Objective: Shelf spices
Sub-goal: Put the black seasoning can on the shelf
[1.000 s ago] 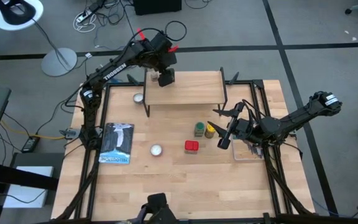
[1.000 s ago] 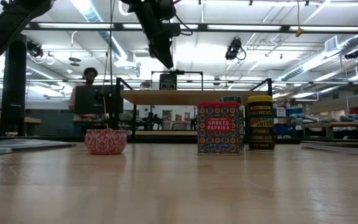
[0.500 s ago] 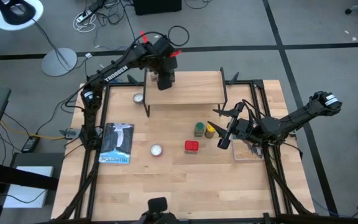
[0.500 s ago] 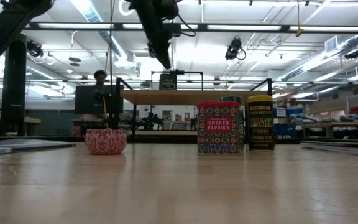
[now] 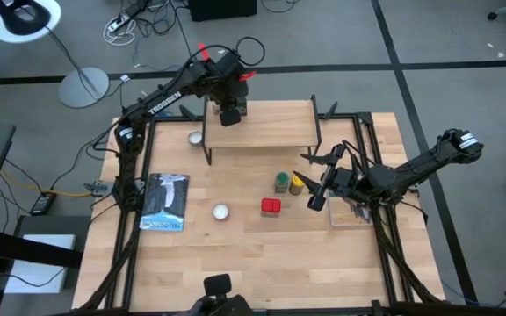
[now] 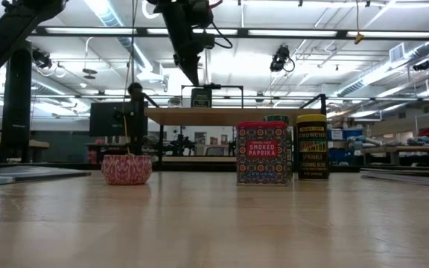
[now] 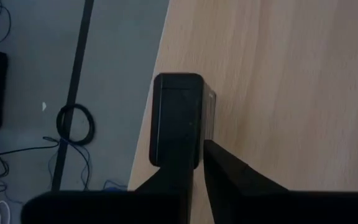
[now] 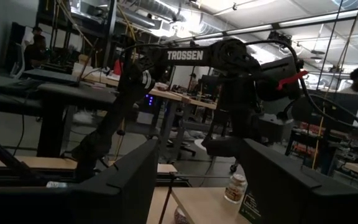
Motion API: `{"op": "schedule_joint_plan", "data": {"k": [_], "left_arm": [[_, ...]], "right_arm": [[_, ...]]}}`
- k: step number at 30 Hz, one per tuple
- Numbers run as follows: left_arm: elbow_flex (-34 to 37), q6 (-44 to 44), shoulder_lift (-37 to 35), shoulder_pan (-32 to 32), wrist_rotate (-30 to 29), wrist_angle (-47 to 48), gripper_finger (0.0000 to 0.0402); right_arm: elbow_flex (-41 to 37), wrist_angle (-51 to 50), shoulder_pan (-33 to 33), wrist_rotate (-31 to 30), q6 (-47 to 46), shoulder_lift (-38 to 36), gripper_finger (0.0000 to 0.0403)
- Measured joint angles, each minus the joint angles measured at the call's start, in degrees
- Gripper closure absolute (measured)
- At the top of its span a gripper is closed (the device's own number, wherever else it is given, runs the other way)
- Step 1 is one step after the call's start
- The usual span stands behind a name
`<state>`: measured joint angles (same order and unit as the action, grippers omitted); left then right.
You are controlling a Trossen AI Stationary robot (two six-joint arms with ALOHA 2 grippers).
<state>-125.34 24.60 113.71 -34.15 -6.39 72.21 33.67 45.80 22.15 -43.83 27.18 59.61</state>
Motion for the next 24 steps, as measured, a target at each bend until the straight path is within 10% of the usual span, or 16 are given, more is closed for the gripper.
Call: {"op": "schedule_joint_plan", "data": {"k": [24], "left_arm": [[0.0, 0.5, 0.7, 0.3, 0.5, -1.5, 0.0363]], "right_arm": [[0.0, 0.0, 0.0, 0.0, 0.0, 0.0, 0.0177]]}}
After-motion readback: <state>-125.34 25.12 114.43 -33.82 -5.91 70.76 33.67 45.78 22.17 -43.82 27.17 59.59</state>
